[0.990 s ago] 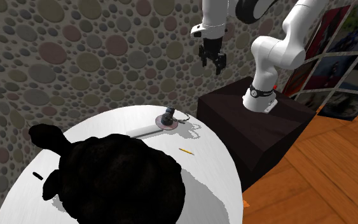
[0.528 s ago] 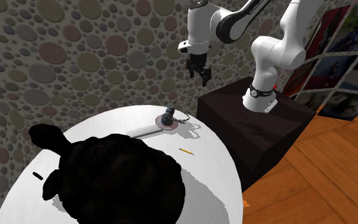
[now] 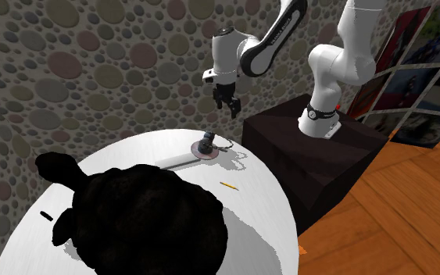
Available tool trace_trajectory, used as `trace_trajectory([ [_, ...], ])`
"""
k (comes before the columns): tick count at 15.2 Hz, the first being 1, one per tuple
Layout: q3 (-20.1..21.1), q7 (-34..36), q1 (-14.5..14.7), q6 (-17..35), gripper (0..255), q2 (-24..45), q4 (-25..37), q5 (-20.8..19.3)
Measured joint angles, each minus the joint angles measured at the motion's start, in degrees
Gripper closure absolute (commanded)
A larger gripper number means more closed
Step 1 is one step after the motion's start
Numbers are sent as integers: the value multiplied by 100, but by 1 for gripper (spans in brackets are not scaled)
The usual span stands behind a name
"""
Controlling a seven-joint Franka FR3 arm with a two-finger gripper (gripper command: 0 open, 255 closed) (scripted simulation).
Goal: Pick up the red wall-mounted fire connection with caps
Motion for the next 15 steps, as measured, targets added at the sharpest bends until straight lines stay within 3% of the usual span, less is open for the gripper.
trace_trajectory([
  [4, 33, -929, -94, 600, 0, 1049, 393, 906],
  [8, 380, -1795, -472, 907, 0, 2079, 1075, 1786],
  [15, 756, -2278, -819, 1317, 0, 2800, 1360, 2322],
])
